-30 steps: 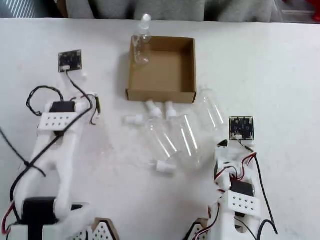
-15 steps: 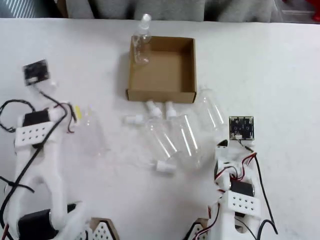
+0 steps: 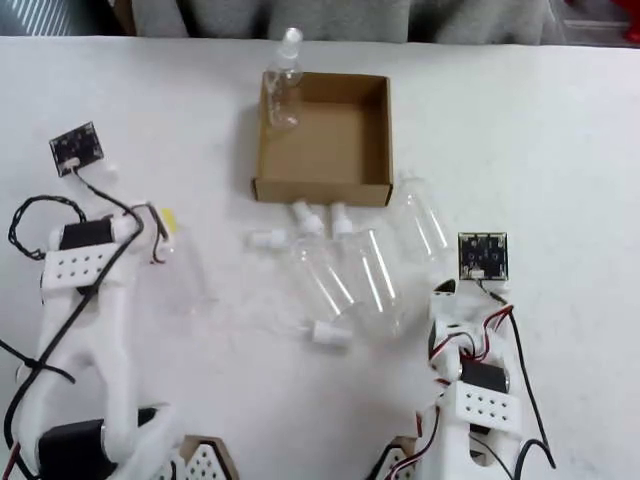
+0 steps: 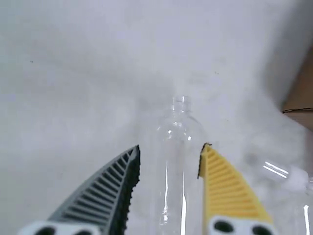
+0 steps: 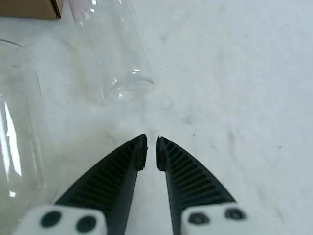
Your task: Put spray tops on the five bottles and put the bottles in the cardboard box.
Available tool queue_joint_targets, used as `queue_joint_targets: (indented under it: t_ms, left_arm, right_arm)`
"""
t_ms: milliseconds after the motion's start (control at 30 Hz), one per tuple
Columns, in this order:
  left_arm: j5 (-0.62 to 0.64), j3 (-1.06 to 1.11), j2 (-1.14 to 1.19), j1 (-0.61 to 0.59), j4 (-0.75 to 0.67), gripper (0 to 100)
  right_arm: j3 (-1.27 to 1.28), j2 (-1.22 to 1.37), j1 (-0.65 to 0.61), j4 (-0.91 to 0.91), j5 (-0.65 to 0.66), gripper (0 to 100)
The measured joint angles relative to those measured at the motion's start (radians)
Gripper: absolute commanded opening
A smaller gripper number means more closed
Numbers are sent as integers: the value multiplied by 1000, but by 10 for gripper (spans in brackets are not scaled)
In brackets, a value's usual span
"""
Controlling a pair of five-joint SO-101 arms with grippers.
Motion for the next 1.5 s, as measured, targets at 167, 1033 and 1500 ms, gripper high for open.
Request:
queue_joint_targets:
  t_ms: [167,1033,1500]
  left_arm:
    - [2,0,0,8,0,238]
    - [38,-152,296,48,114,283]
    - [66,-245,506,48,86,284]
  right_arm:
    - [0,0,0,0,0,24]
    - [0,0,0,0,0,24]
    - [0,0,0,0,0,24]
